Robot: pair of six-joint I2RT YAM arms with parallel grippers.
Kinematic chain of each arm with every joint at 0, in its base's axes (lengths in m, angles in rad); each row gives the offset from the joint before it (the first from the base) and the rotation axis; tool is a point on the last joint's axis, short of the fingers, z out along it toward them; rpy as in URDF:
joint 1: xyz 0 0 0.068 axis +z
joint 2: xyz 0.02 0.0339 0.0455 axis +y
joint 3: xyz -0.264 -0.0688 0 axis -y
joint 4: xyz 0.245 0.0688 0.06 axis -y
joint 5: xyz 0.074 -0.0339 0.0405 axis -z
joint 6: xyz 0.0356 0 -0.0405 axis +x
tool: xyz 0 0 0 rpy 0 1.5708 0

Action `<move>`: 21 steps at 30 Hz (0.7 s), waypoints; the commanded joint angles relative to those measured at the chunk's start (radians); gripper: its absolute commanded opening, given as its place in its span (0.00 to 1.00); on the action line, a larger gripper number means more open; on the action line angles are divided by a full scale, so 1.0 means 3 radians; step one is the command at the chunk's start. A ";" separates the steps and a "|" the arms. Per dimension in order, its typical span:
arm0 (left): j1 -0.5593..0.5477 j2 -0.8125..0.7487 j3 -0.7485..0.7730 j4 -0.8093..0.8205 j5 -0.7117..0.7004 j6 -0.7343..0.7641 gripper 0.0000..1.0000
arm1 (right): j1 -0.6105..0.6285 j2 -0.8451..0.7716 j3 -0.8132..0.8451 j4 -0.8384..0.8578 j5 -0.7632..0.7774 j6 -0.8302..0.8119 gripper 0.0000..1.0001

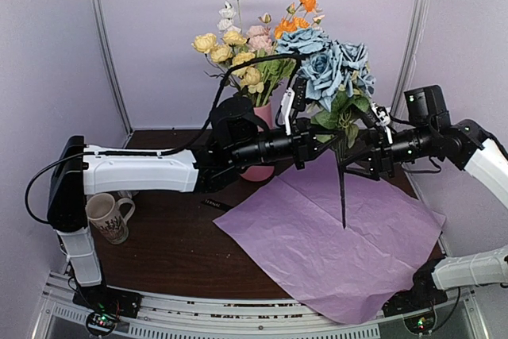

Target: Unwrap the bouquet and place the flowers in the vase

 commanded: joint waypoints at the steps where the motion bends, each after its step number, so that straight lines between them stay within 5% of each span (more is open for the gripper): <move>1: -0.0004 -0.0328 -0.0019 -0.0088 0.0029 0.0279 0.00 | -0.0107 -0.0196 0.0018 -0.0320 0.0257 -0.0211 0.59; 11: 0.0089 -0.1069 0.0102 -0.1369 -0.0412 0.1193 0.00 | -0.1173 -0.0664 -0.1107 0.0394 0.0006 -0.0152 0.68; 17: 0.0130 -0.1242 0.0656 -0.2150 -0.0859 0.1870 0.00 | -0.1228 -0.0626 -0.1308 0.0601 0.0762 -0.0193 0.67; 21: 0.0159 -0.1240 0.1020 -0.2395 -0.1232 0.2284 0.00 | -0.1230 -0.0553 -0.1368 0.0631 0.0795 -0.0254 0.67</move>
